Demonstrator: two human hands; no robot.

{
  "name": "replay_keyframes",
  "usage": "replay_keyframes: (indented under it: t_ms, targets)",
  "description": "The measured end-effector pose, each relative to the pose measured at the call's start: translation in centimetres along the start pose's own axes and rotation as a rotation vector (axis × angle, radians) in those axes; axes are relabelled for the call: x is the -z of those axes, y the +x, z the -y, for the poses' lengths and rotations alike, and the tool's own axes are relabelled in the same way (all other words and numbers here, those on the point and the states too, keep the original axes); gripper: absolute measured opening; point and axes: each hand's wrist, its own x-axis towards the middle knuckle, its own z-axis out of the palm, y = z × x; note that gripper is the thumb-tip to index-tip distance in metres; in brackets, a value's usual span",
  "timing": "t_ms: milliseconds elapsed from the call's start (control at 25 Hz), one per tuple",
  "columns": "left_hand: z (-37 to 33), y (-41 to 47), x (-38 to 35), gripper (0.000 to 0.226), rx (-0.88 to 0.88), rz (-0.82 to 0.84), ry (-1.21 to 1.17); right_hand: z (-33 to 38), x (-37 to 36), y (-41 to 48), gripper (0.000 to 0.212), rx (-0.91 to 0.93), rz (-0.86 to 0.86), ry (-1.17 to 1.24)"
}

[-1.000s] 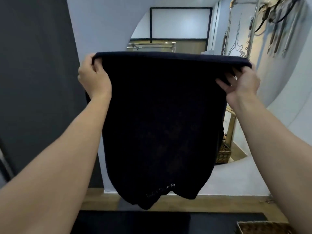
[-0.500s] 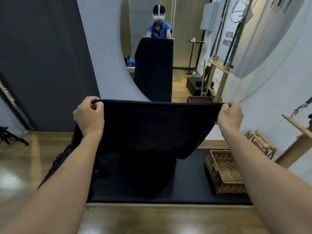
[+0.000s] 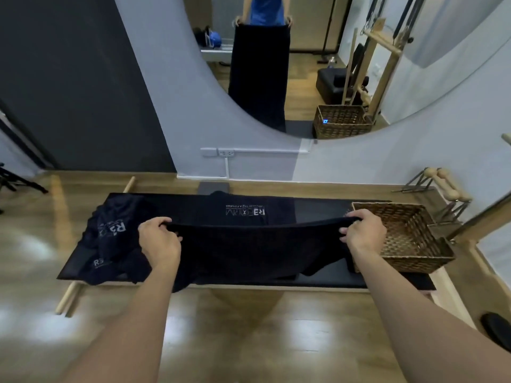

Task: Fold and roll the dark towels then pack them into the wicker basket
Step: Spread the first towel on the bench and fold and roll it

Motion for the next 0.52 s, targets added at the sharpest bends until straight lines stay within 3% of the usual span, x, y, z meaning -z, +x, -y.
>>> replay_keyframes:
  t_ms: [200, 360, 520]
  targets:
    - [3.2, 5.4, -6.4, 0.030, -0.020, 0.070, 0.031, -0.9, -7.7, 5.5, 0.033, 0.010, -0.048, -0.011]
    - [2.3, 13.8, -14.3, 0.022, -0.201, 0.085, 0.150, -0.1, -16.1, 13.0, 0.025, 0.006, -0.146, -0.072]
    - [4.9, 22.7, -25.1, 0.024, -0.316, 0.234, 0.348, -1.3, -26.8, 21.2, 0.016, -0.020, -0.156, -0.127]
